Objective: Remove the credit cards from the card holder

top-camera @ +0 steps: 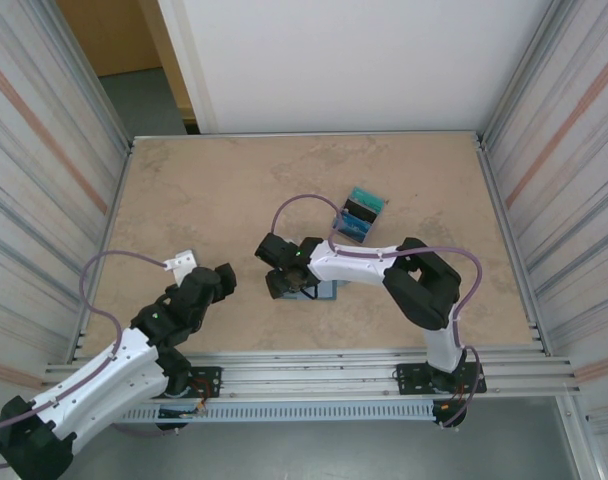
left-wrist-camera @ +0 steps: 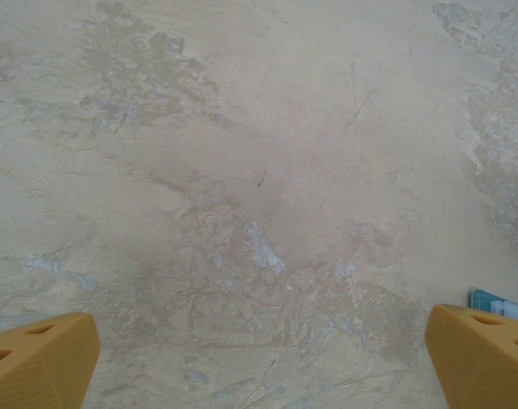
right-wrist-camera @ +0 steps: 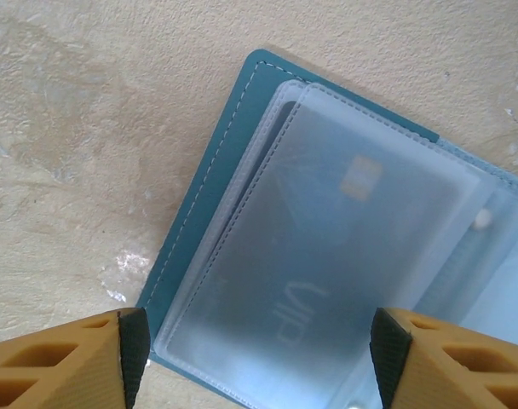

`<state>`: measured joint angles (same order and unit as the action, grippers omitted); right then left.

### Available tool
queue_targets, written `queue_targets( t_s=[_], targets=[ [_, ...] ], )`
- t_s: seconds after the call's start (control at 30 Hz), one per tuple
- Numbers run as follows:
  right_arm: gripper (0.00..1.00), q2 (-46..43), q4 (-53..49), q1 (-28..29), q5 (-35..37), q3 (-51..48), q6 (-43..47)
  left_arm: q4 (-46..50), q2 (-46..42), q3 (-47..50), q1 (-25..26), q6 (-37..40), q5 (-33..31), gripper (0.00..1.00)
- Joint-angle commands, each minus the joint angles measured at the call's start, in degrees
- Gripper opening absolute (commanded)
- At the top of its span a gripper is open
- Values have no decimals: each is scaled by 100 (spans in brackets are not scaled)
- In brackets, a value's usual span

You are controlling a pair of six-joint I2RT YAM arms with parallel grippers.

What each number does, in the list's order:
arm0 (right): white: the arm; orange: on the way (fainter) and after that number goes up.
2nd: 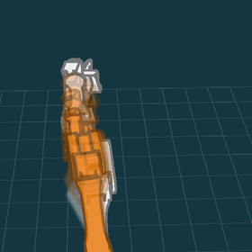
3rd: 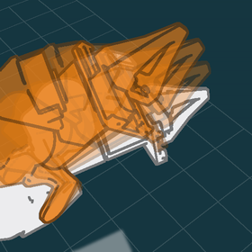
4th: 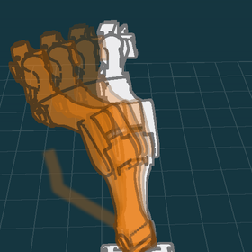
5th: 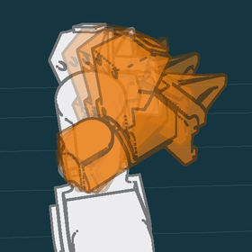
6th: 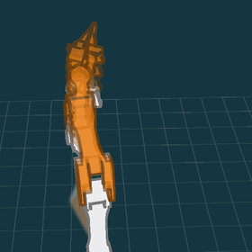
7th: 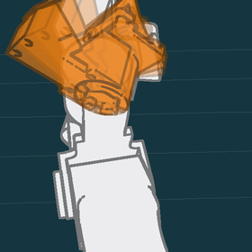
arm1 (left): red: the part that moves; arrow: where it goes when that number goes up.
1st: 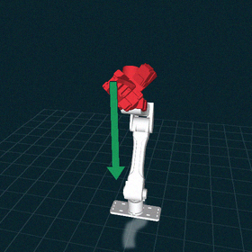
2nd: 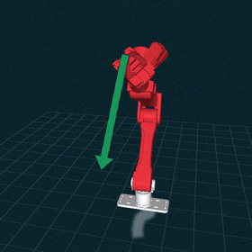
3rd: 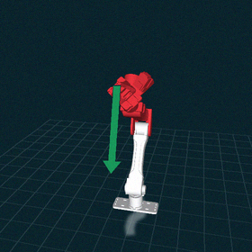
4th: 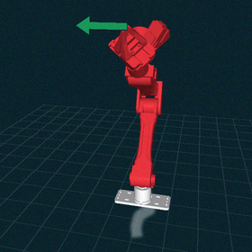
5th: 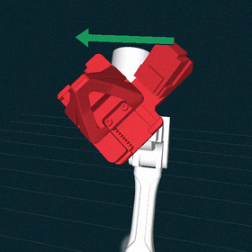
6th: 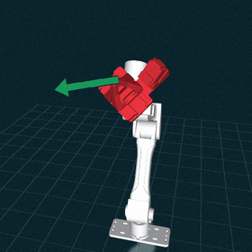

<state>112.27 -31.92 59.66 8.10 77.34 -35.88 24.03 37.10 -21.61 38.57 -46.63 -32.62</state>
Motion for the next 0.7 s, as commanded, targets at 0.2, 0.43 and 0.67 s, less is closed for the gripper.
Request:
queue_targets(
  t_s=[0.2, 0.43, 0.67],
  targets=[
    [71, 183, -236, 15, 107, 141, -165, 5, 69, 95, -71, -118, 19, 99],
    [65, 216, -262, 11, 93, 22, -167, -30, 77, 80, -86, -103, 40, 99],
    [58, 74, -224, -73, 9, -130, -165, -39, 101, 42, -88, -48, 87, 99]
  ],
)
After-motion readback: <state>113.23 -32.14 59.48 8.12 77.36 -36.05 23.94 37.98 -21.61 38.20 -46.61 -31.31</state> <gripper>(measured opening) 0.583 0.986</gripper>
